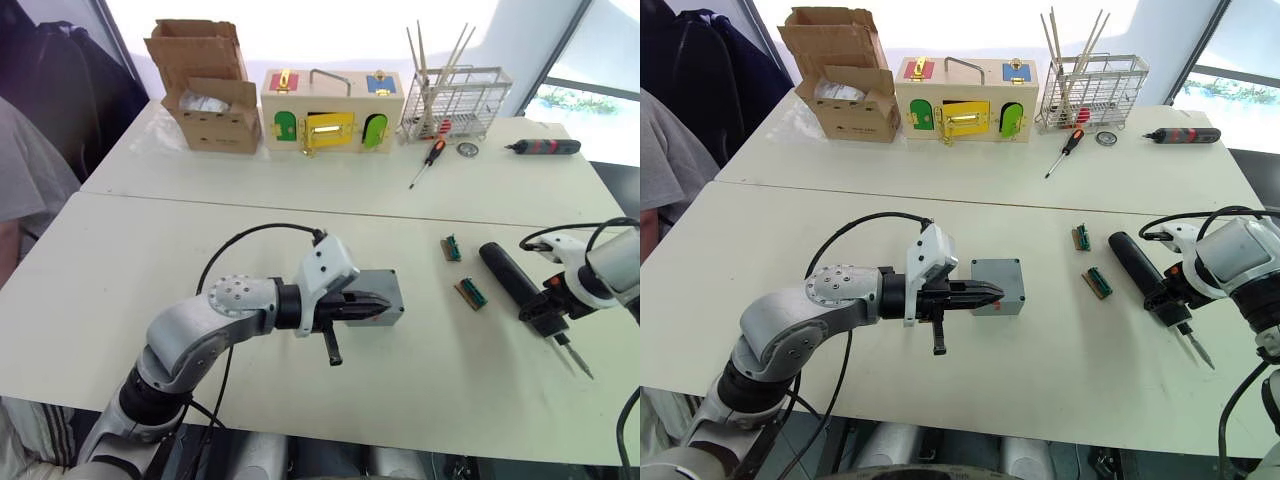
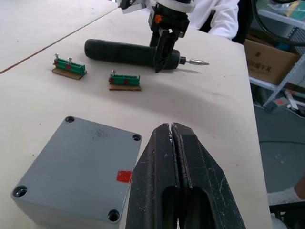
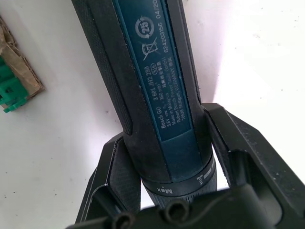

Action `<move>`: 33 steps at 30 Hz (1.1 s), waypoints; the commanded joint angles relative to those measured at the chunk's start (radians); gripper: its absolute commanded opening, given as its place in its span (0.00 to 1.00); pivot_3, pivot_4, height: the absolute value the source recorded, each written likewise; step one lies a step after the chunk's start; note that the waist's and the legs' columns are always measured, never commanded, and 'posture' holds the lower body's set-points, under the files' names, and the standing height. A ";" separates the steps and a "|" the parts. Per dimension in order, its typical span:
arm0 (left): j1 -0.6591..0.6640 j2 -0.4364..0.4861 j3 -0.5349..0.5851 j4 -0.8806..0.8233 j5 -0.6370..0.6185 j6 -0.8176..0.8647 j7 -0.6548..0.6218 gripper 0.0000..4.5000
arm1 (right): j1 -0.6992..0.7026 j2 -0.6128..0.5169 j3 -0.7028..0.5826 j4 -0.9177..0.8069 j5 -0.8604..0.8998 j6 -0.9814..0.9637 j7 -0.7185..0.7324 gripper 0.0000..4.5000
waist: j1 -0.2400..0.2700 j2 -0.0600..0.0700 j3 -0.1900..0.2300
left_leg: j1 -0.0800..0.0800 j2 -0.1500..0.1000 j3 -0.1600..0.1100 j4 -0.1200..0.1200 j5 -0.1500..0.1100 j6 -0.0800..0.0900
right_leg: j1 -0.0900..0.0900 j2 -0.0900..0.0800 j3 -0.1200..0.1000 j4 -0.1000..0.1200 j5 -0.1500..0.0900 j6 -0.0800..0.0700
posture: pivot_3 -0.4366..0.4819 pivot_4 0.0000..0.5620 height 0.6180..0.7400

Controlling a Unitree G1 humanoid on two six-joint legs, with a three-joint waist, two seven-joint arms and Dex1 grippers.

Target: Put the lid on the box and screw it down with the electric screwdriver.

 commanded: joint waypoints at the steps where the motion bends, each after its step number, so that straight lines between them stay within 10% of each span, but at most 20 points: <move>1: -0.011 0.001 0.003 -0.009 0.002 -0.023 -0.008 0.00 | 0.017 0.028 0.010 0.063 -0.011 0.002 -0.010 0.41 | 0.000 -0.001 0.000 | 0.000 0.000 0.000 0.000 0.000 0.000 | 0.001 0.000 0.000 -0.001 0.000 0.000 | 0.48 0.27 0.99; 14: -0.129 0.085 0.010 0.179 0.051 -0.139 -0.200 0.00 | -0.297 0.048 -0.666 -0.069 0.092 0.186 -0.252 0.41 | 0.002 0.023 0.011 | -0.017 0.001 0.005 -0.002 0.002 -0.003 | -0.026 0.001 0.002 0.009 0.004 -0.001 | 0.48 0.27 0.99; 23: -0.310 0.153 -0.097 0.432 0.228 -0.291 -0.395 0.00 | -0.084 0.862 -1.439 -1.061 0.297 0.069 -0.493 0.41 | -0.004 0.021 0.010 | -0.015 0.001 0.003 0.000 0.005 -0.004 | -0.023 0.001 -0.002 0.015 0.004 -0.001 | 0.48 0.27 0.99; 28: -0.343 0.140 -0.123 0.515 0.282 -0.346 -0.460 0.00 | 0.073 1.164 -1.380 -1.224 0.401 0.007 -0.581 0.41 | -0.009 0.023 0.011 | -0.015 -0.001 0.003 0.000 0.006 -0.005 | -0.028 0.001 0.000 0.028 0.004 -0.001 | 0.48 0.27 0.99; 33: -0.352 0.108 -0.132 0.546 0.320 -0.354 -0.475 0.00 | 0.282 1.193 -1.171 -1.231 0.404 -0.187 -0.612 0.41 | -0.018 0.023 0.011 | -0.015 -0.002 0.002 0.001 0.005 -0.005 | -0.028 0.001 0.000 0.029 0.004 -0.001 | 0.48 0.27 0.99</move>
